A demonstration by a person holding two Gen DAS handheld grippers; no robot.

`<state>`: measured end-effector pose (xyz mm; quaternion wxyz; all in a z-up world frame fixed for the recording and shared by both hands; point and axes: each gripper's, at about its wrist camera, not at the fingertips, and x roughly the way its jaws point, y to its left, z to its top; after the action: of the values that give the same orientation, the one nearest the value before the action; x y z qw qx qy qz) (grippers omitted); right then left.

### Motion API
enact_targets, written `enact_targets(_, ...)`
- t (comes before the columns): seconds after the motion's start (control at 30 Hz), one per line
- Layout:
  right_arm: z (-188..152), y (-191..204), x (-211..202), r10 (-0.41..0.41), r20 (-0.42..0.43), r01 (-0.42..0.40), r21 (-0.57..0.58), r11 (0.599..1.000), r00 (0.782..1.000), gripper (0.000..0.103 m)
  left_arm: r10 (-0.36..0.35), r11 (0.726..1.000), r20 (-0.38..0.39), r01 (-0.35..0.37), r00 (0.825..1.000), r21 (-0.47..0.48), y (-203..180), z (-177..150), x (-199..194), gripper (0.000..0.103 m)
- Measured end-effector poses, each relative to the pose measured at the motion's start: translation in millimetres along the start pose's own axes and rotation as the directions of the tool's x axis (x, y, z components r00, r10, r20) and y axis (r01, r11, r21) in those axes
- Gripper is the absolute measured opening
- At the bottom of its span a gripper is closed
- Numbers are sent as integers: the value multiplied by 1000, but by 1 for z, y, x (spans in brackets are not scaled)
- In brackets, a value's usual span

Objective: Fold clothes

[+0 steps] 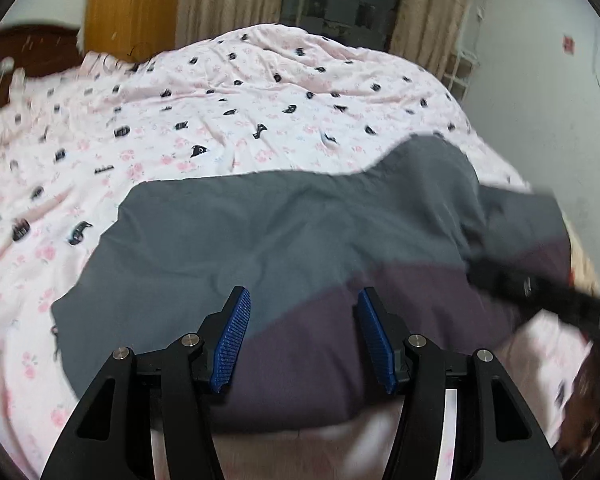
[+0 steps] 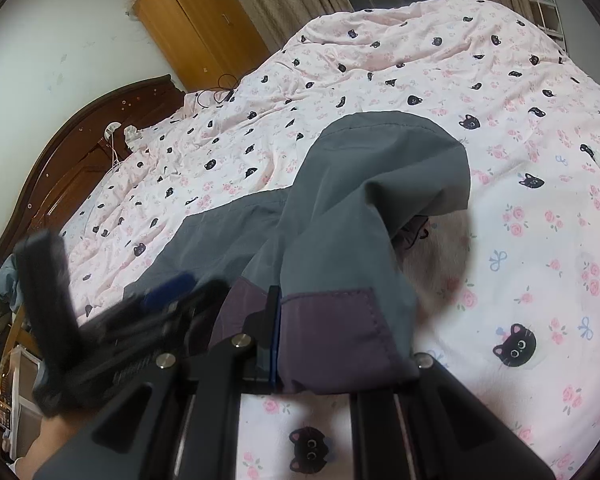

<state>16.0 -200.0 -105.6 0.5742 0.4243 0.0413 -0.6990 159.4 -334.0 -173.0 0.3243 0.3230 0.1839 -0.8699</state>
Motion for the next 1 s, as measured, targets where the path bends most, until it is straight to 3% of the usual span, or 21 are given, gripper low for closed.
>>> enact_targets(0.1, 0, 6, 2, -11, -3, 11, -21, 1000, 1000, 12, 47, 995, -1, -47, 999, 84, -12, -10, 11, 53)
enact_targets(0.3, -2, 22, 5, -45, -5, 44, -88, 995, 999, 12, 27, 999, -11, -27, 1000, 40, -7, -10, 18, 54)
enact_targets(0.4, 3, 30, 1, -60, 10, 61, -131, 989, 998, 12, -15, 999, 20, 15, 1000, -35, 6, -2, 2, 54)
enact_targets(0.5, 6, 39, 1, -82, 14, 83, -185, 979, 997, 12, 19, 997, 80, -13, 997, -81, 22, 5, -13, 54)
enact_targets(0.57, 8, 46, 1, -96, 16, 97, -221, 970, 995, 12, 9, 995, 77, -1, 997, -102, 33, 8, -10, 54)
enact_targets(0.7, 7, 59, 3, -123, 21, 124, -288, 950, 992, 12, -79, 984, 19, 81, 997, -161, 44, 8, 19, 54)
enact_targets(0.87, 8, 71, 7, -146, 21, 144, -344, 928, 989, 12, -82, 989, 11, 83, 997, -124, 35, 10, 36, 55)
enact_targets(1.0, 8, 86, 13, -175, 30, 172, -414, 894, 984, 12, -86, 985, -5, 84, 996, -152, 37, 13, 40, 55)
